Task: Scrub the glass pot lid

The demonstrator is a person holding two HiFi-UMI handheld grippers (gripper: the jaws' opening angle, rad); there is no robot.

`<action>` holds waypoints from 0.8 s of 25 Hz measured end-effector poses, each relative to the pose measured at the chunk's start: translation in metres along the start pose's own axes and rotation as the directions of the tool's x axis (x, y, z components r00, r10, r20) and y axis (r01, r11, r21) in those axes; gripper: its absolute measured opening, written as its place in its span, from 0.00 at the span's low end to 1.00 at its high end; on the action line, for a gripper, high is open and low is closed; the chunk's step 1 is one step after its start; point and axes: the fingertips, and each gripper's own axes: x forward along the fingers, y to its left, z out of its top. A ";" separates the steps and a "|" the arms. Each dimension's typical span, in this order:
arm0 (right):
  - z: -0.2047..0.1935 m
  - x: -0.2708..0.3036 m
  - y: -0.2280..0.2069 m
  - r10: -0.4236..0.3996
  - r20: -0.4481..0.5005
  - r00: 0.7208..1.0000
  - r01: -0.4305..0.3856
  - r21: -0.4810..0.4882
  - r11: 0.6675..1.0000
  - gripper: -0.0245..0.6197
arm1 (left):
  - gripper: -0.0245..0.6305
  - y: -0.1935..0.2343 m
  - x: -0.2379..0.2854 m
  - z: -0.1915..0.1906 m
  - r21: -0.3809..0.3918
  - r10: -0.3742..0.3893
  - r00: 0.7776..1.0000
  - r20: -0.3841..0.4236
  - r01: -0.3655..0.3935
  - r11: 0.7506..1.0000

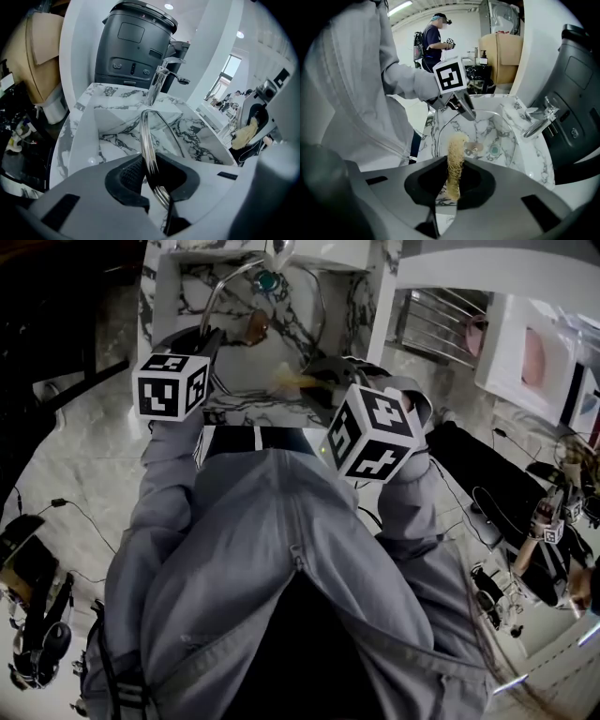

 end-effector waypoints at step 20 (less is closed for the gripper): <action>-0.004 -0.053 -0.084 -0.170 0.136 0.976 0.181 -0.068 0.981 0.12 | 0.15 -0.033 -0.013 0.023 0.026 0.075 0.997 -0.021 -0.074 0.997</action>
